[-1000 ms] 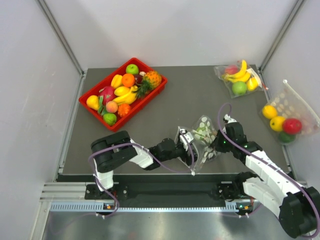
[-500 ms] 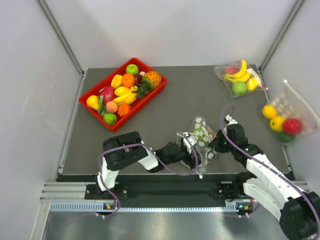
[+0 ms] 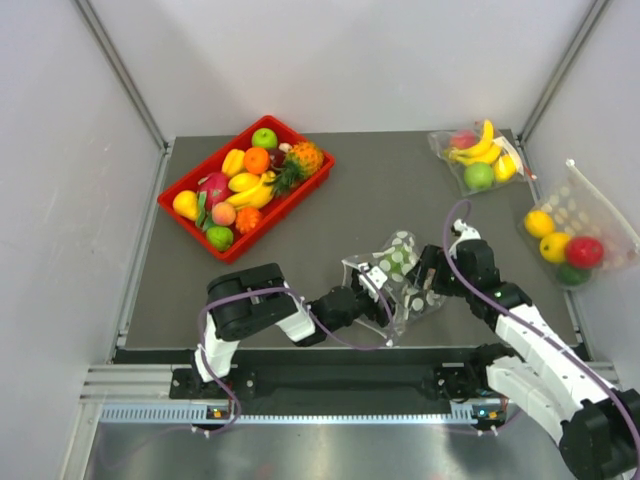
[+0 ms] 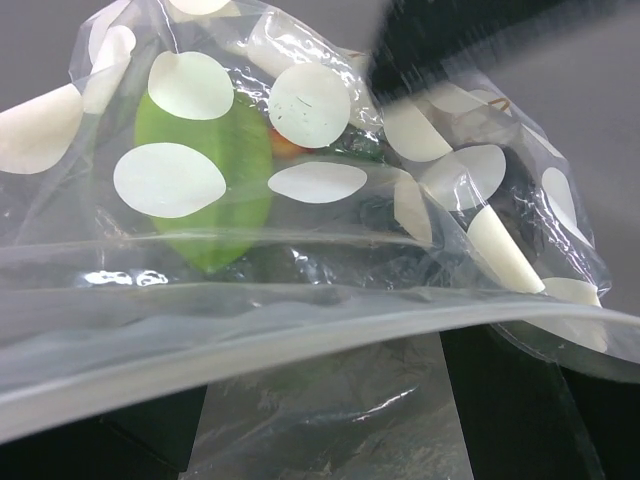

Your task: Open the zip-top bag and remove the fake food

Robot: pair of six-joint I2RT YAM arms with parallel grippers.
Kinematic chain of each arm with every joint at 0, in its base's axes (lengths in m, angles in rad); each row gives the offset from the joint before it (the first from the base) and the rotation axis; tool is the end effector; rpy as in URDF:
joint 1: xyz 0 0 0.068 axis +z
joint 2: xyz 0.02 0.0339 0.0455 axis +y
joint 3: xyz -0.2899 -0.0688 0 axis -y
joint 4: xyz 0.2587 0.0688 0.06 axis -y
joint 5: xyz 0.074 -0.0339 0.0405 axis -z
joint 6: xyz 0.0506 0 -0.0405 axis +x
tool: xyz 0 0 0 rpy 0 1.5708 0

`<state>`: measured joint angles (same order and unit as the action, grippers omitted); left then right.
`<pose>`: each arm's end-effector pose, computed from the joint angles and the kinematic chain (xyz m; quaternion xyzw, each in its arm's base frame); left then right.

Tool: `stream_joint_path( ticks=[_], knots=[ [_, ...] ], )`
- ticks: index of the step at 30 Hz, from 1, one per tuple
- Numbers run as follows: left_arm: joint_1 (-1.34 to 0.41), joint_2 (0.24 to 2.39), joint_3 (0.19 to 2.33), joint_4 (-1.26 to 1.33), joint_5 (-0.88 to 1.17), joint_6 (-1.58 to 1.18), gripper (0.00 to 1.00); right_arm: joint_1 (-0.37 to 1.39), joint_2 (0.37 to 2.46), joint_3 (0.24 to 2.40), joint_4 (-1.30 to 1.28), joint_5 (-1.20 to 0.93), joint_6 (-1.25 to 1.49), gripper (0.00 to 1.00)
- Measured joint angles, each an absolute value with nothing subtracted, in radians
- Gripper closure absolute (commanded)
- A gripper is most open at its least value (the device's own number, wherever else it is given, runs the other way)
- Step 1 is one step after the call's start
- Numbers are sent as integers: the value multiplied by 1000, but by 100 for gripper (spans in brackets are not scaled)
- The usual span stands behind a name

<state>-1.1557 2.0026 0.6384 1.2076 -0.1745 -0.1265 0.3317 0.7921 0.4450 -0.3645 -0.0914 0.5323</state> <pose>0.1594 -0.3400 0.1166 0.3235 0.6871 -0.3340 0.5583 0.1633 0.0611 0.2070 0.0720 0.9055 0.2119 0.3605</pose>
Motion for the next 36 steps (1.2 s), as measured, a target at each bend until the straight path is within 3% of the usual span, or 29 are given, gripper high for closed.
stream_joint_path(
  ticks=[13, 15, 16, 19, 25, 28, 36],
  knots=[
    [-1156, 2006, 625, 1213, -171, -98, 7, 329, 1117, 571, -188, -52, 453, 14],
    [-1155, 2006, 624, 1214, -168, -90, 7, 329, 1156, 570, -164, -54, 445, 21],
    [-1155, 2006, 624, 1214, -166, -86, 7, 329, 1174, 569, -148, -56, 440, 35],
    [-1151, 2006, 624, 1214, -159, -75, 6, 327, 1209, 565, -109, -58, 426, 56],
    [-1121, 1999, 624, 1212, -146, -52, 6, 326, 1241, 562, -88, -57, 401, 89],
    [-1095, 1980, 624, 1212, -142, -41, 6, 326, 1241, 555, -83, -57, 392, 94],
    [-1044, 1957, 643, 1196, -87, -23, 8, 326, 1242, 550, -78, -72, 378, 96]
  ],
)
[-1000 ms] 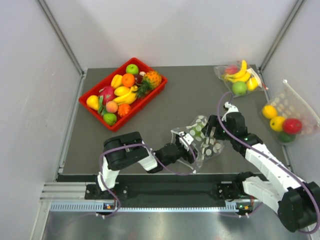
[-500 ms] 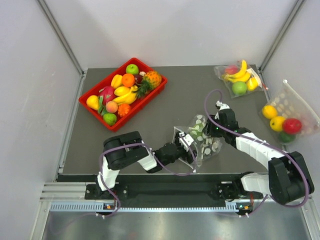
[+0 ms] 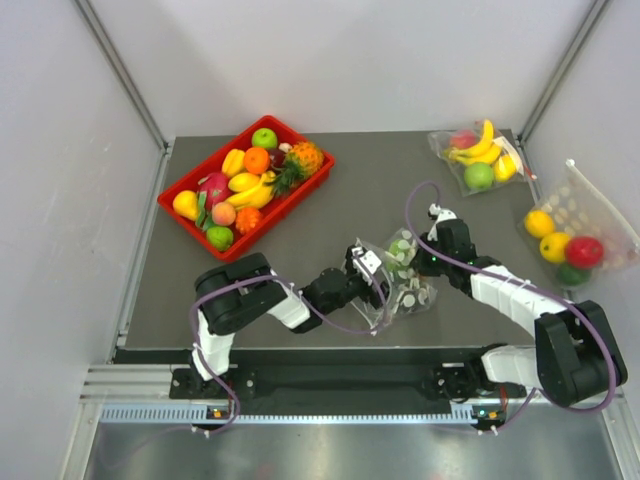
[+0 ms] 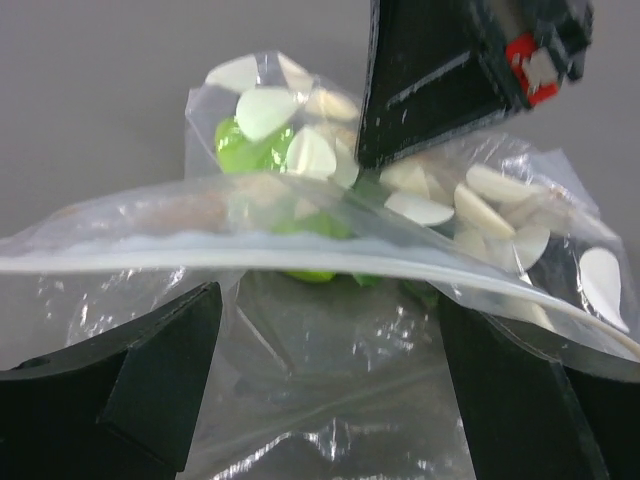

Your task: Open the zip-top bag and remove the fake food

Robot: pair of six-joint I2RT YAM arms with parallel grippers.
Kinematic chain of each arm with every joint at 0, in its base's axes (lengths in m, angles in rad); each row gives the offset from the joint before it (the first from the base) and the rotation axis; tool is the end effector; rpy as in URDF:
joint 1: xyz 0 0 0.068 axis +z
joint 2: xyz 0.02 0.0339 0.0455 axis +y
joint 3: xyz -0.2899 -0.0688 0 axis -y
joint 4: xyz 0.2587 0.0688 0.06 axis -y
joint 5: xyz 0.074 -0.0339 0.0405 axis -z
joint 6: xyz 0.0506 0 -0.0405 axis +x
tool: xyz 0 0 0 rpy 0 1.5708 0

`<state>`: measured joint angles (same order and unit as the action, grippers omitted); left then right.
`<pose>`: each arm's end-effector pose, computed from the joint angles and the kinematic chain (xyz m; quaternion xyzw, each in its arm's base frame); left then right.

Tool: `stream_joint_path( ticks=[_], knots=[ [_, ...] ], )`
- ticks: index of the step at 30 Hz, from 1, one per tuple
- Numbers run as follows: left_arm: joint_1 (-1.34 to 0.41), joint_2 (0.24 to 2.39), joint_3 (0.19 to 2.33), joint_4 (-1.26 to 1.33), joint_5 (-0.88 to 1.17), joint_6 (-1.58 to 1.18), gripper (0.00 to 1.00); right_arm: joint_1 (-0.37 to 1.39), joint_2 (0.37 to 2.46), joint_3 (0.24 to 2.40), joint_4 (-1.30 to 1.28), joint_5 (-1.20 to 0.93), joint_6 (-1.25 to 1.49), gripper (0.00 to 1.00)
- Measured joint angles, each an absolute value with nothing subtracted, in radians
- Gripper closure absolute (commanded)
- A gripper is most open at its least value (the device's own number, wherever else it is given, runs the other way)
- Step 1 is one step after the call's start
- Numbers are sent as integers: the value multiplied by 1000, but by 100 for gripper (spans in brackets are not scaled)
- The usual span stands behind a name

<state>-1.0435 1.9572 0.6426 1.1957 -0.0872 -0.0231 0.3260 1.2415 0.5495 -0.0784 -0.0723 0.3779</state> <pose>0.1932 -0.3230 0.1322 0.3396 0.6661 -0.3091 0.5877 0.2386 0.0845 0.1823 0.0098 0.9204 0.1655 0.3540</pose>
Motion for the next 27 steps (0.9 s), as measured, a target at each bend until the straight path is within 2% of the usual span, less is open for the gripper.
stream_joint_path(
  ticks=[6, 8, 11, 12, 16, 22, 27],
  knots=[
    [-1036, 1979, 702, 1194, -41, -22, 12, 324, 1233, 550, -103, -149, 358, 96],
    [-1036, 1990, 711, 1193, -36, -22, 12, 324, 1221, 550, -124, -188, 345, 92],
    [-1036, 2001, 713, 1194, -32, -23, 12, 324, 1179, 550, -175, -210, 334, 58],
    [-1036, 2004, 713, 1194, -31, -23, 12, 324, 1162, 550, -189, -210, 332, 42],
    [-1033, 2008, 699, 1207, -31, -25, 12, 324, 1083, 561, -244, -197, 326, 25],
    [-1031, 2008, 653, 1219, -30, -35, 13, 321, 1074, 641, -261, -146, 343, 21],
    [-1030, 2008, 634, 1225, -20, -49, 13, 305, 1193, 692, -193, -135, 359, 20]
  ],
)
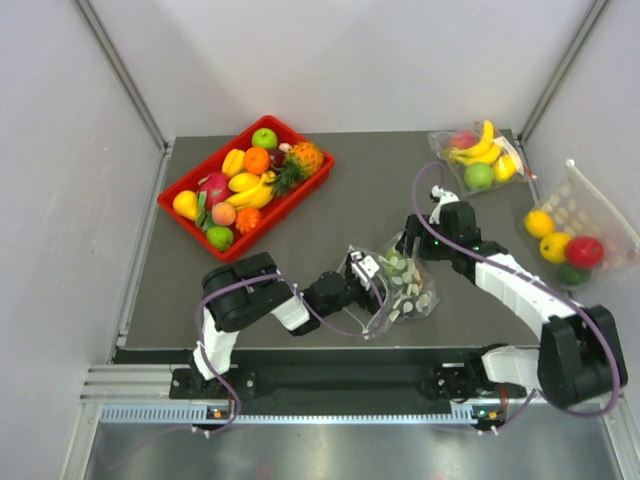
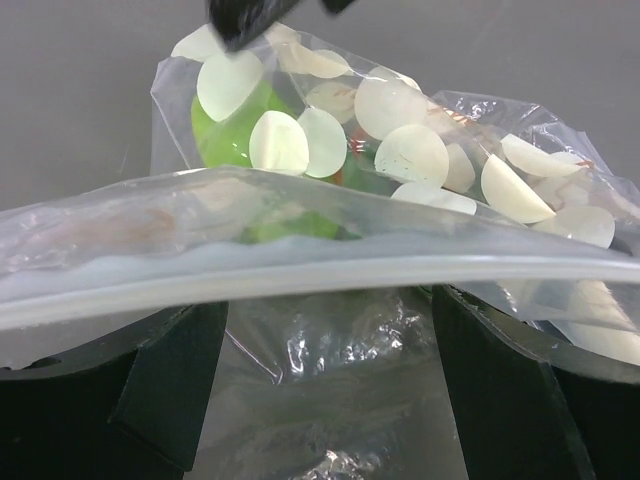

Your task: Open the zip-top bag and remove the fake food

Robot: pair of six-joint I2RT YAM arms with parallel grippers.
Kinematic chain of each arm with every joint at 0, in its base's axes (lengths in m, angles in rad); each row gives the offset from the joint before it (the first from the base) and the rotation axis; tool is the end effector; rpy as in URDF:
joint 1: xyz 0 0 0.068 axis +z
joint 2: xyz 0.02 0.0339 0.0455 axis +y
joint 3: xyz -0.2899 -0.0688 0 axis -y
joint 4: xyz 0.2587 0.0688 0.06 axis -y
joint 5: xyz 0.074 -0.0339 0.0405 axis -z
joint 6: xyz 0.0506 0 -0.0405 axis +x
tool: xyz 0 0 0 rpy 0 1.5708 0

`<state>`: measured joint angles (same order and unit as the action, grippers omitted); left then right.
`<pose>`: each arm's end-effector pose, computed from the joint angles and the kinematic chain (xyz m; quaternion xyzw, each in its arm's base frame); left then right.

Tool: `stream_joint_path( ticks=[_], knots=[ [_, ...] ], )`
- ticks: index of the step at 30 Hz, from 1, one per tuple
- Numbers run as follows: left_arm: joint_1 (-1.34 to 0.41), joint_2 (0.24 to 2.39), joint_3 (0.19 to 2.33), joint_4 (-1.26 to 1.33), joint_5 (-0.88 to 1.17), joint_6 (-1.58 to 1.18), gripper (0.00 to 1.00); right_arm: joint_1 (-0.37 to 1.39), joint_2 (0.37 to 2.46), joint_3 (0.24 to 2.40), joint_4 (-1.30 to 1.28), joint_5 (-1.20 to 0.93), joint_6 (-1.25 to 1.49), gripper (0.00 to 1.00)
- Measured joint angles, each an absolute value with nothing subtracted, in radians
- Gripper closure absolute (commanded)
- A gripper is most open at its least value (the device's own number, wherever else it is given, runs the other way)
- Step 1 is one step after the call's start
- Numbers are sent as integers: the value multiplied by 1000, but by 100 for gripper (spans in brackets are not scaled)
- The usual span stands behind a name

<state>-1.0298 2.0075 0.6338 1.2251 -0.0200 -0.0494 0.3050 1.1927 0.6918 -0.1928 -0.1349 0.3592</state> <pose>0.1942 -0.3212 0.1158 0.3509 0.6715 -0.3288 0.5638 0.2499 0.0858 0.2319 -0.0041 0.9038 0.1958 0.3806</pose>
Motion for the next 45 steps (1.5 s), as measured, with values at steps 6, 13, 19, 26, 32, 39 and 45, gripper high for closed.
stream_joint_path(
  ticks=[6, 13, 19, 26, 32, 39, 45],
  knots=[
    [-1030, 2008, 619, 1238, -18, -53, 12, 303, 1359, 701, -141, -140, 377, 33],
    [-1030, 2008, 615, 1256, -15, -66, 10, 303, 1391, 694, -70, -164, 392, 92],
    [-1030, 2008, 615, 1266, -15, -102, 8, 302, 1388, 693, -20, -168, 393, 100],
    [-1030, 2035, 641, 1273, -15, -117, 7, 303, 1342, 626, 33, -172, 393, 100],
    [-1030, 2061, 679, 1275, -15, -137, 6, 303, 1280, 555, 68, -189, 397, 96],
    [-1043, 2071, 686, 1278, -13, -159, 6, 312, 1208, 508, -41, -190, 395, 49],
    [-1062, 2071, 685, 1278, -12, -160, 6, 312, 1171, 507, -127, -139, 395, 32]
  ],
)
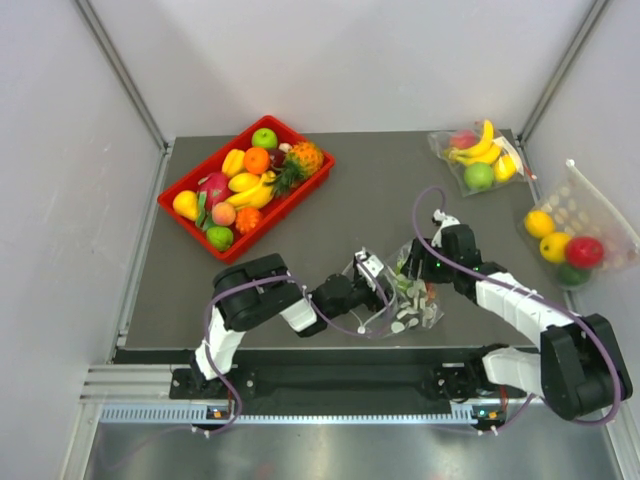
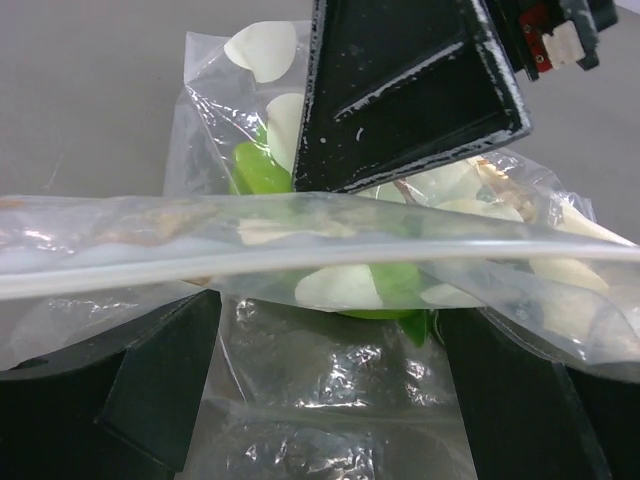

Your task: Open the zip-top bag and remove the fake food

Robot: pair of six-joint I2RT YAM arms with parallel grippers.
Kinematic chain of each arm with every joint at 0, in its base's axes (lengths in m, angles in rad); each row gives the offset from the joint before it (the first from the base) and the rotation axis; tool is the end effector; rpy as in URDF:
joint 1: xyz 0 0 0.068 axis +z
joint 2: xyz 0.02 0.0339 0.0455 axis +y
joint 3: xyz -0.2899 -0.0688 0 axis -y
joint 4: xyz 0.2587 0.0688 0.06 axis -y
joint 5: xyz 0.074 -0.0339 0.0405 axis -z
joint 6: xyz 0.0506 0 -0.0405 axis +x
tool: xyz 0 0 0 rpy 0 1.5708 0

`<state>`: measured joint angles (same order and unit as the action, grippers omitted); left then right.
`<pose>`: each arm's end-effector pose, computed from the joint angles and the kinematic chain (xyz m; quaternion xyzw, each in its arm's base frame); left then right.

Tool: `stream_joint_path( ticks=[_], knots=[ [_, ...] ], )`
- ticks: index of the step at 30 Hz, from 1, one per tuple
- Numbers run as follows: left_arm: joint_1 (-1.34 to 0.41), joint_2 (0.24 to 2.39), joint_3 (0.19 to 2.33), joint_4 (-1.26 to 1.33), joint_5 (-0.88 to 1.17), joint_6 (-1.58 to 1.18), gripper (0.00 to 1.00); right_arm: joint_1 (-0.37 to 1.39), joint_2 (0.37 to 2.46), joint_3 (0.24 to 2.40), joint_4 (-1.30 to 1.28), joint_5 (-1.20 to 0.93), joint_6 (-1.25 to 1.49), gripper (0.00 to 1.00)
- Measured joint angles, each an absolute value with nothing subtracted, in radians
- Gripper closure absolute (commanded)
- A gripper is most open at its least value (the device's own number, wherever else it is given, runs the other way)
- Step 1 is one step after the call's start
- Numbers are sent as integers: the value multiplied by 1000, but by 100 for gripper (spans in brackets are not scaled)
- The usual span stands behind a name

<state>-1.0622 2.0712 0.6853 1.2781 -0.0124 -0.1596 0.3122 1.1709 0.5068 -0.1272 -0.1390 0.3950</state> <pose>0.1902 -0.3399 0.1112 0.3208 0.6715 -0.3794 0.5498 0.2216 0.0789 0.1800 0.0118 0.9231 0.1915 0.3333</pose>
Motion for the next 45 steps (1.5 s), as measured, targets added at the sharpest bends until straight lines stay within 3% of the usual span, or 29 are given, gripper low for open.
stream_joint_path(
  ticks=[25, 28, 29, 32, 33, 45],
  knots=[
    [-1110, 2071, 624, 1292, -29, -158, 7, 298, 1300, 601, -6, -142, 499, 25],
    [-1114, 2071, 619, 1298, -39, -157, 7, 293, 1346, 622, 22, -146, 502, 36],
    [-1114, 2071, 618, 1299, -42, -155, 7, 292, 1357, 627, 25, -149, 502, 57],
    [-1116, 2071, 617, 1299, -46, -153, 6, 291, 1383, 634, 30, -157, 499, 96],
    [-1116, 2071, 617, 1299, -47, -151, 6, 291, 1384, 634, 27, -156, 491, 100],
    [-1147, 2071, 649, 1297, -57, -146, 5, 291, 1256, 485, -8, -110, 482, 100]
  ],
)
